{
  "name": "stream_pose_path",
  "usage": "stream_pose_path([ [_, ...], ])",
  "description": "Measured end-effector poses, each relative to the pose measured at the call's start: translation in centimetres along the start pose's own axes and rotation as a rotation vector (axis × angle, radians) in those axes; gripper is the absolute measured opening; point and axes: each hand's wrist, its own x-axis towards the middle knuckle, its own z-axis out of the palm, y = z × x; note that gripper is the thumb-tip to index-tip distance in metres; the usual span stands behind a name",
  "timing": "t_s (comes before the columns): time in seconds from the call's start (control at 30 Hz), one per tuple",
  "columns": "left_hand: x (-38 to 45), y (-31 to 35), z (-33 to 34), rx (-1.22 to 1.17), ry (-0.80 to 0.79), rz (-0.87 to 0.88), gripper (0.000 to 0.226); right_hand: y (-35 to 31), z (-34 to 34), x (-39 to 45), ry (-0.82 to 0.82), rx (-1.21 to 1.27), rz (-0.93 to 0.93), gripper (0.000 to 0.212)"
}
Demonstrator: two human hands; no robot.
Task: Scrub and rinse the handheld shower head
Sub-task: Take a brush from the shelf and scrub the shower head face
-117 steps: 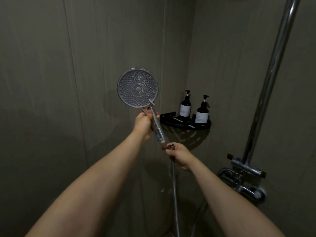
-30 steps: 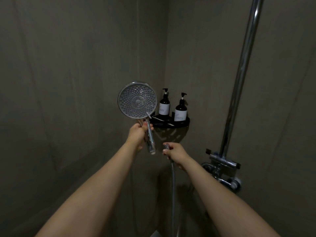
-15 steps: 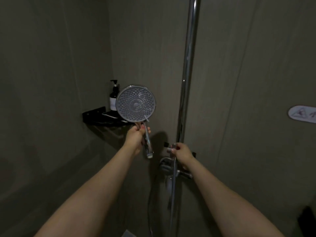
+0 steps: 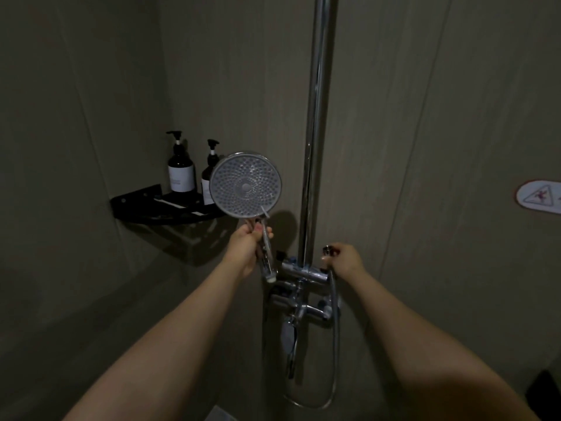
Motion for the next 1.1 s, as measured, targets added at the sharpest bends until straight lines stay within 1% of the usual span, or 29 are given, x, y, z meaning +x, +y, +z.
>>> stream_pose_path([
  [0.07, 0.1, 0.2, -0.1, -0.005, 0.003, 0.005, 0.017, 0.2, -0.3, 0.6, 0.039, -0.037, 0.036, 0.027],
  [0.17, 0.6, 0.2, -0.4, -0.008, 0.004, 0.014, 0.016, 0.3, -0.6, 0.8, 0.045, -0.080, 0.111, 0.022],
  [0.23, 0.9, 0.1, -0.7, -0.010, 0.006, 0.012, 0.016, 0.1, -0.3, 0.9, 0.041, -0.074, 0.106, 0.015],
  [0.3, 1.1, -0.1, -0.9, -0.014, 0.015, 0.008, 0.016, 0.2, 0.1, 1.4, 0.056, -0.008, 0.083, 0.007],
  [0.37, 1.3, -0.2, -0.9, -0.017, 0.024, 0.006, 0.016, 0.0, 0.3, 1.6, 0.102, 0.041, 0.058, 0.017],
  [0.4, 1.3, -0.2, -0.9, -0.016, 0.025, 0.005, 0.016, -0.1, 0.2, 1.2, 0.100, 0.026, 0.042, 0.016],
  [0.47, 1.5, -0.3, -1.0, -0.009, 0.025, 0.003, 0.018, -0.1, 0.4, 0.2, 0.057, -0.064, 0.042, 0.003],
  [0.53, 1.6, -0.2, -1.1, 0.007, 0.026, 0.008, 0.025, 0.4, 0.9, -0.2, 0.042, -0.129, 0.041, 0.011],
  [0.63, 1.7, 0.0, -1.3, 0.025, 0.030, 0.009, 0.034, 0.5, 1.8, -0.4, 0.051, -0.163, 0.018, 0.015],
  [0.7, 1.6, 0.0, -1.3, 0.017, 0.027, 0.011, 0.033, 0.6, 1.9, -0.2, 0.051, -0.140, 0.012, 0.015],
  [0.8, 1.3, -0.2, -1.4, 0.013, 0.029, 0.014, 0.020, 0.9, 1.6, 0.1, 0.029, -0.110, 0.010, 0.011],
  [0.83, 1.2, -0.3, -1.4, 0.014, 0.033, 0.012, 0.019, 0.8, 1.5, 0.3, 0.009, -0.129, 0.007, 0.012],
  [0.97, 1.1, -0.4, -1.7, 0.018, 0.046, 0.018, 0.024, -0.1, 1.0, 0.7, -0.061, -0.259, 0.005, 0.020],
  [1.1, 1.4, -0.4, -2.1, 0.014, 0.035, 0.022, 0.019, -1.5, 0.5, 1.3, -0.140, -0.449, -0.004, 0.025],
])
